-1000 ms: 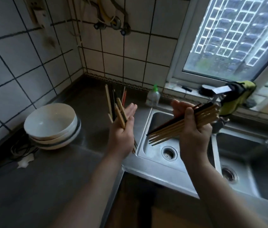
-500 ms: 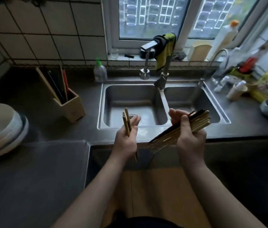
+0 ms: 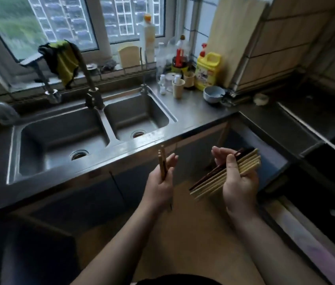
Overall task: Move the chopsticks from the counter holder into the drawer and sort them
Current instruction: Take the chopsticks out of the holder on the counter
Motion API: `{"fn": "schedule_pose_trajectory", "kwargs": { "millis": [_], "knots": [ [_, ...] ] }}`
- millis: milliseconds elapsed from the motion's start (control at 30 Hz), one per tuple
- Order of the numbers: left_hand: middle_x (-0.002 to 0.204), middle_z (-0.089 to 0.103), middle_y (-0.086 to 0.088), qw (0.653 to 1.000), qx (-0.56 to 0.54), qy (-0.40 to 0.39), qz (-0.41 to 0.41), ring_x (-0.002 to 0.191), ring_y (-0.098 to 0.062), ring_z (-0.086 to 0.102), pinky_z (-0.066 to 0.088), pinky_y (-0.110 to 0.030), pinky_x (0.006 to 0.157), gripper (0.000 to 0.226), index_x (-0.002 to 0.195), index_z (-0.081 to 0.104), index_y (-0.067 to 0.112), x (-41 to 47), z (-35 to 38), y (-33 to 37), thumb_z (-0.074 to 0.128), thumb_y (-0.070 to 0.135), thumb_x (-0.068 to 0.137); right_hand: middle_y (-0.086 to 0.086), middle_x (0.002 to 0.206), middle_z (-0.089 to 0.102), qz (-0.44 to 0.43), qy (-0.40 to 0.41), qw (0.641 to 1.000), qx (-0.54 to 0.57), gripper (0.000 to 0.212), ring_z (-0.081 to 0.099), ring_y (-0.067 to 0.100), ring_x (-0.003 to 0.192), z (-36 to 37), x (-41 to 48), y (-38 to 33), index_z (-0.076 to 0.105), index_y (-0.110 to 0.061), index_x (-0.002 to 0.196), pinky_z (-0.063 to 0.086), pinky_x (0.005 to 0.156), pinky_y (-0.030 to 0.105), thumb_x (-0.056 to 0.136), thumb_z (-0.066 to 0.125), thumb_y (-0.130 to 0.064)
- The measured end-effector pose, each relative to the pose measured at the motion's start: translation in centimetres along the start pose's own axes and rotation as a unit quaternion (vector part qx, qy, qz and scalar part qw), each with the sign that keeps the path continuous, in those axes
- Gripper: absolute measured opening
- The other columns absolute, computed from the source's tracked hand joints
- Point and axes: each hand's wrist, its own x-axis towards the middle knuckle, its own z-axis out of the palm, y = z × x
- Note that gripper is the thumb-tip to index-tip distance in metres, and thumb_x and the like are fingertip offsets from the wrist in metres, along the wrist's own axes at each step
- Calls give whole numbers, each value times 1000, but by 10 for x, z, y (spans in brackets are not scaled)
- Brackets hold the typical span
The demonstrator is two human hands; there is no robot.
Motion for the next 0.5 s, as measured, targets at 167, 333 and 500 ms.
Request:
{"fn": "schedule_pose_trajectory", "kwargs": {
  "millis": [167,333,500],
  "knots": [
    [136,59,1,998,13,-68,1,130,-11,51,40,-40,111,36,137,53,17,-9,129,14,47,12,102,6,108,73,0,62,998,-19,29,68,18,107,-131,20,-13,68,-16,99,50,98,36,102,40,-9],
    [137,55,7,986,34,-162,5,131,-4,47,38,-9,101,38,140,51,13,-16,238,33,43,11,103,8,106,73,-1,150,989,18,30,67,20,108,-242,30,-18,71,-21,96,48,100,37,100,42,-12],
    [138,55,9,960,18,-278,-19,132,-2,46,35,-22,110,38,140,51,16,-20,336,32,41,10,103,9,108,72,12,271,963,9,28,67,22,109,-334,28,-19,67,-20,96,47,102,38,101,41,-11]
  ]
}}
